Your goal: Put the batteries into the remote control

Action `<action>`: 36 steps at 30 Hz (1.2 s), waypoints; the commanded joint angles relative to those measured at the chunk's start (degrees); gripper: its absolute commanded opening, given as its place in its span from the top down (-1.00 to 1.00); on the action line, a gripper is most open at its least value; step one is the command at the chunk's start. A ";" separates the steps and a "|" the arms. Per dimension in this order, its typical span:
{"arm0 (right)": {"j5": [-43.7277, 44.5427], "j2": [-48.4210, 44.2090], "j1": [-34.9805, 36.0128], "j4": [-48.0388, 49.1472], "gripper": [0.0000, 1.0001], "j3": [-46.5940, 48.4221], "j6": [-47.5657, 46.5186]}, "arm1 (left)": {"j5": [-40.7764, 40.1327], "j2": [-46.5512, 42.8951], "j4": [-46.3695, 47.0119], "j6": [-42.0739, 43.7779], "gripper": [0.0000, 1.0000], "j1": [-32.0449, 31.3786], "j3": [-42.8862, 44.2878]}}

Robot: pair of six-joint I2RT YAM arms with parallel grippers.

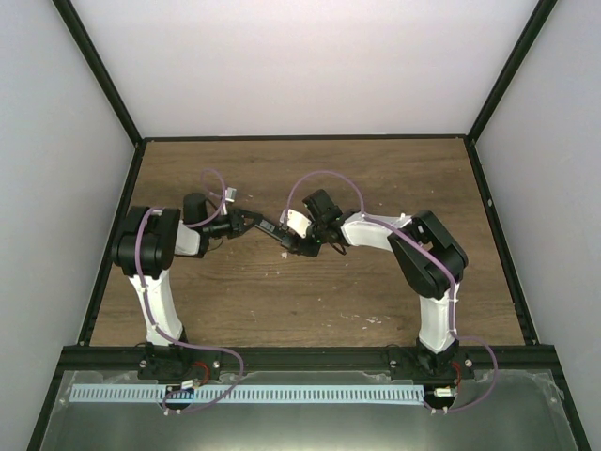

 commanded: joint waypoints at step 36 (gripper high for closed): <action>-3.98 -4.08 -1.30 2.44 -0.05 1.65 1.17 | 0.88 2.50 5.00 0.25 1.00 0.86 -0.10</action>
